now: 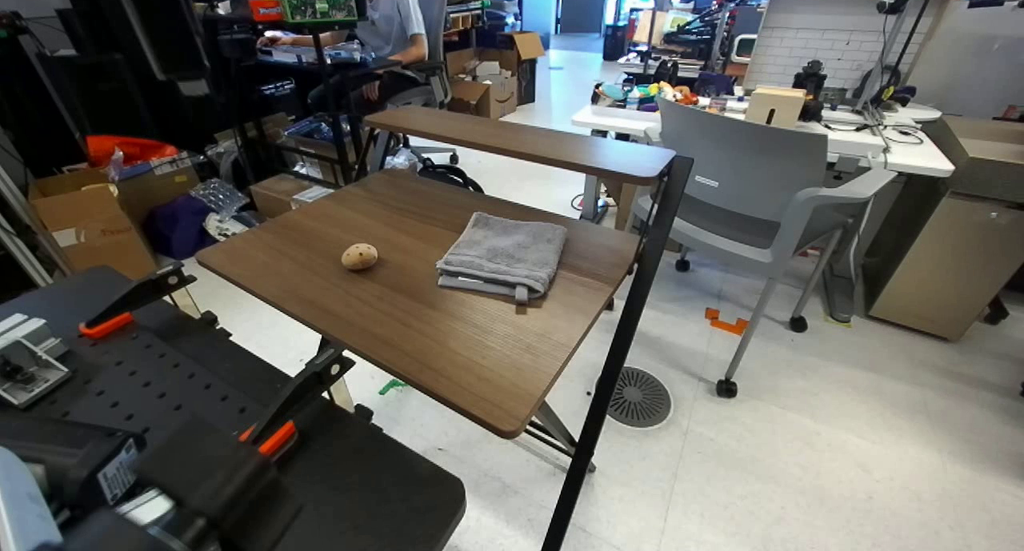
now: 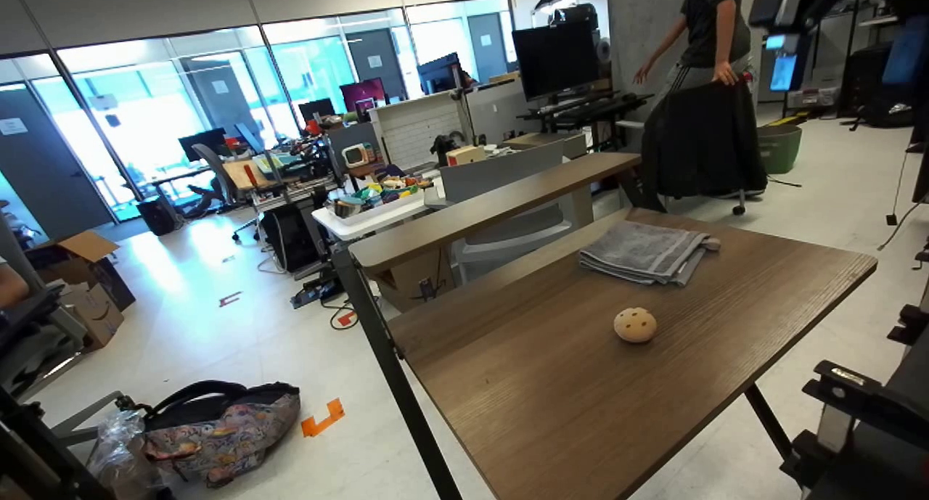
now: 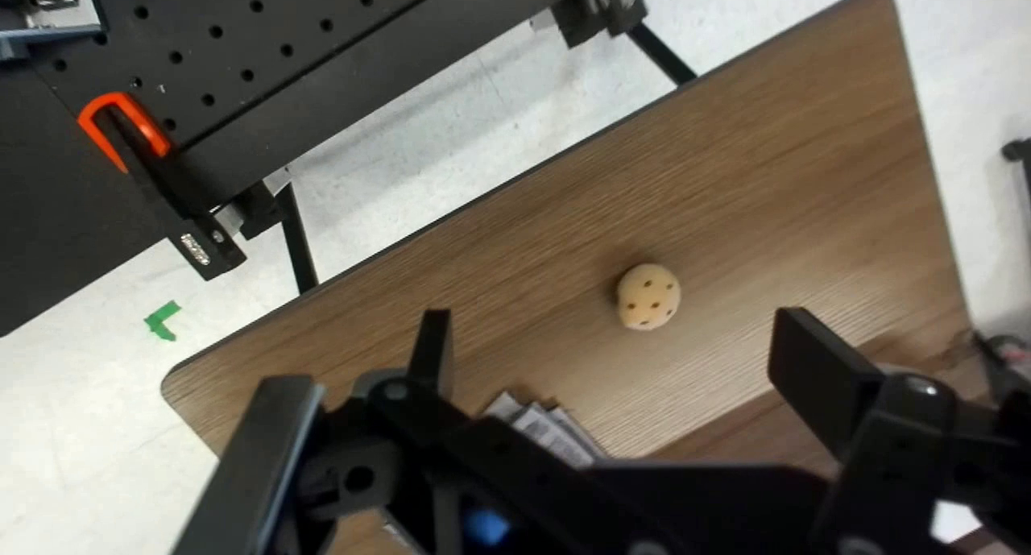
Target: Wipe the table using the grey towel
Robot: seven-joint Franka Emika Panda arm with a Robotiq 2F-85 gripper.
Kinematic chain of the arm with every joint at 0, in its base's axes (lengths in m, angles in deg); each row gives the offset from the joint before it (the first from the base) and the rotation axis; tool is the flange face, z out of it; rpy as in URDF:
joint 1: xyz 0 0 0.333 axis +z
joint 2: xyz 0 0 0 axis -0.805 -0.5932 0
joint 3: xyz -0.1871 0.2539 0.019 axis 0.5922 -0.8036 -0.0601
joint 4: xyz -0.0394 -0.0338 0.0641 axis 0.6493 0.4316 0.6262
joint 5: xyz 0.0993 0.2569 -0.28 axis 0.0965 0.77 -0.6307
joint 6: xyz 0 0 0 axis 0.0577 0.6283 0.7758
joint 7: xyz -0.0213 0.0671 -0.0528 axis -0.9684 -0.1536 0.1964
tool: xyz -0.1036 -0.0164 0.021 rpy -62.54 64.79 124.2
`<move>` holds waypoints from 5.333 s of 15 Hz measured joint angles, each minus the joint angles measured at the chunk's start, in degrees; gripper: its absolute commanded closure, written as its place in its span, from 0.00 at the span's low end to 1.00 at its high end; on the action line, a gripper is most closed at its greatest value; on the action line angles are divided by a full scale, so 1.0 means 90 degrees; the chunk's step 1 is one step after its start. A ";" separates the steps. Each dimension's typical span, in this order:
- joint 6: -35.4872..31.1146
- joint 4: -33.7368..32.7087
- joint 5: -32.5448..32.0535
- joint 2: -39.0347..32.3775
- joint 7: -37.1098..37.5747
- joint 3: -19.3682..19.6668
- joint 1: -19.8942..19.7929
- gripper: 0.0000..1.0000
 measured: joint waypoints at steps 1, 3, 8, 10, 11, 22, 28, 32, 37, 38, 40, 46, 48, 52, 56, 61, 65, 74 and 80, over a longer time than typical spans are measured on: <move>-0.0435 0.0004 -0.0015 -0.0368 0.0122 0.0060 -0.0131 0.00; -0.0779 -0.0070 0.0011 -0.1047 0.0208 0.0216 -0.0225 0.00; -0.0768 -0.0278 0.0024 -0.1496 0.0206 0.0288 -0.0198 0.00; -0.0772 -0.0285 0.0010 -0.1509 0.0218 0.0293 -0.0189 0.00; -0.0856 -0.0335 0.0014 -0.1554 0.0387 0.0293 -0.0185 0.00; -0.1122 -0.3287 -0.0645 -0.4911 0.3237 0.0475 0.0742 0.00; -0.2093 -0.3310 -0.0494 -0.5798 0.3047 0.0531 0.0821 0.00; -0.2074 -0.3359 -0.0475 -0.5809 0.3047 0.0548 0.0838 0.00; -0.2474 -0.3451 0.0208 -0.5888 0.3093 0.0472 0.0848 0.00; -0.2608 -0.3512 0.0371 -0.5932 0.3095 0.0393 0.0849 0.00; -0.2847 -0.3643 0.0591 -0.6044 0.3124 0.0224 0.0912 0.00; -0.2852 -0.3955 0.0610 -0.6529 0.3805 0.0622 0.1849 0.00; -0.2850 -0.4061 0.0584 -0.6722 0.4130 0.0947 0.2204 0.00; -0.2844 -0.4246 0.0428 -0.7059 0.4698 0.1533 0.2743 0.02; -0.2686 -0.4274 0.0200 -0.7174 0.4968 0.1734 0.2903 0.40; -0.2450 -0.4269 -0.0137 -0.7019 0.4967 0.1741 0.2903 0.77; -0.2418 -0.4239 -0.0369 -0.6866 0.4965 0.1692 0.2909 0.98; -0.2060 -0.5808 0.0183 -0.6628 0.4973 0.0818 0.2085 0.96; -0.1673 -0.7384 0.0255 -0.7468 0.5518 0.0780 0.1959 0.96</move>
